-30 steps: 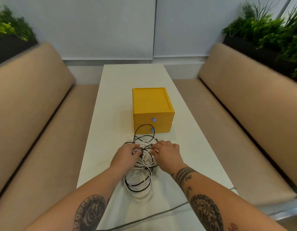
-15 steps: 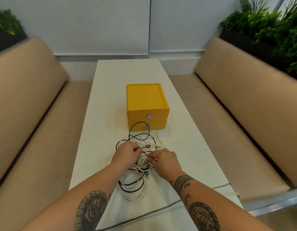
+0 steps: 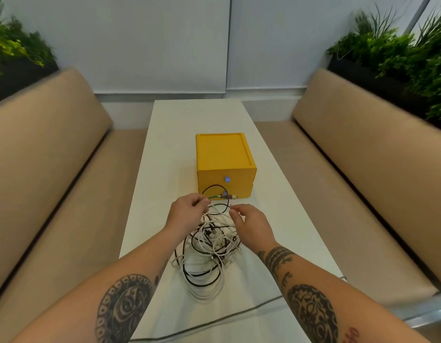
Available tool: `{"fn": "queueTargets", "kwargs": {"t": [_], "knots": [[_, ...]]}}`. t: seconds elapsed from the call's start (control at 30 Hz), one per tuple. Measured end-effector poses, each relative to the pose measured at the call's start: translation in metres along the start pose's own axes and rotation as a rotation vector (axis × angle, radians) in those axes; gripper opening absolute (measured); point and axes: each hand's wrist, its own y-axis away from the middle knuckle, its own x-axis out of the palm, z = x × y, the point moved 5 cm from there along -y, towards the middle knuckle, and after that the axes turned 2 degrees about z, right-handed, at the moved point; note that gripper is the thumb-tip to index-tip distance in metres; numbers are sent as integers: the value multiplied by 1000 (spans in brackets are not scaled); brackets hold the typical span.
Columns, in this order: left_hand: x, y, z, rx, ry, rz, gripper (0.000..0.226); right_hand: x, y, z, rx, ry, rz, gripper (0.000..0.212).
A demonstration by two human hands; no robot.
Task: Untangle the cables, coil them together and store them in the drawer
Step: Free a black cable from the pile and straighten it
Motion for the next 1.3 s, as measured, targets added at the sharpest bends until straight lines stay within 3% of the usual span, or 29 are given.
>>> {"fn": "queueTargets", "kwargs": {"t": [0.23, 0.5, 0.6, 0.77, 1.03, 1.2, 1.3], "knots": [[-21, 7, -51, 92, 417, -7, 17, 12, -3, 39, -70, -18, 160, 42], [-44, 7, -79, 105, 680, -44, 16, -9, -8, 71, -125, -202, 66, 16], [-44, 9, -69, 53, 590, 7, 20, -26, -14, 85, -119, -305, 27, 17], [-25, 14, -42, 47, 242, 117, 21, -47, -22, 112, -118, -490, 7, 17], [-8, 16, -10, 38, 141, 192, 26, -89, -32, 129, -45, -847, -140, 19], [-16, 9, -31, 22, 385, 88, 21, -86, -37, 102, 102, -883, -161, 22], [-24, 3, -50, 52, 447, 48, 16, -70, -33, 83, 191, -774, -52, 27]]}}
